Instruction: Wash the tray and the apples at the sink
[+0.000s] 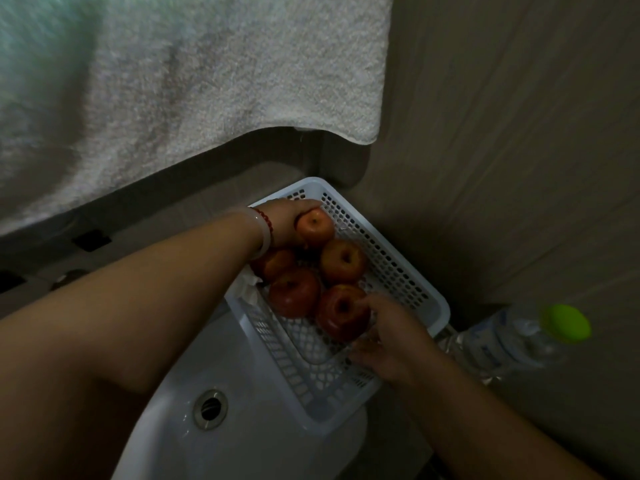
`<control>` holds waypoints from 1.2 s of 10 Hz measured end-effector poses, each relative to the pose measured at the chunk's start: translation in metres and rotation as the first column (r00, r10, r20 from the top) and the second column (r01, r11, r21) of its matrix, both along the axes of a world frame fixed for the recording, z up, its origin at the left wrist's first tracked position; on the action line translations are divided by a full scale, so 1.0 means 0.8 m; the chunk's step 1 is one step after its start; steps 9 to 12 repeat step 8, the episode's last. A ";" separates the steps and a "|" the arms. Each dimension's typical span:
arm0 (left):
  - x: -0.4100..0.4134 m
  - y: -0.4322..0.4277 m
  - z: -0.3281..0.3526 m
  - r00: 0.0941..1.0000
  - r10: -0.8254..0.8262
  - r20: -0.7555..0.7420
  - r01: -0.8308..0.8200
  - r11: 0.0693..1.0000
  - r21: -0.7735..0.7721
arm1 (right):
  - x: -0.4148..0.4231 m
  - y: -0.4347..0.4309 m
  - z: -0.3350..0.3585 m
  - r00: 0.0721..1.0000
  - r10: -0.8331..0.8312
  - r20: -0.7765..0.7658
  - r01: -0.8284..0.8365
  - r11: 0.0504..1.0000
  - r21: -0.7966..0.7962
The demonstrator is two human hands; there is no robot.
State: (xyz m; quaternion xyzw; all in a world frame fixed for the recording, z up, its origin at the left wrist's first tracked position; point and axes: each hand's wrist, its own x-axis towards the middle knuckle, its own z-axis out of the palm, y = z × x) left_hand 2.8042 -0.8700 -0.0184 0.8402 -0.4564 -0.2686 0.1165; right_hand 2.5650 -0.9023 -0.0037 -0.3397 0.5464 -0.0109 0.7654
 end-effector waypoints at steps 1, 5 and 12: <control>0.000 -0.001 -0.001 1.000 0.028 -0.007 -0.028 0.999 -0.023 | 0.003 -0.005 -0.001 1.000 -0.006 -0.021 0.005 1.000 -0.029; -0.001 0.008 0.010 0.999 -0.005 0.032 0.005 1.000 -0.009 | 0.006 -0.001 -0.002 0.998 -0.067 -0.001 0.066 0.997 -0.026; -0.006 0.023 0.025 0.994 0.105 0.022 -0.103 0.992 -0.074 | 0.011 0.009 -0.004 0.994 -0.092 0.054 0.097 0.992 -0.083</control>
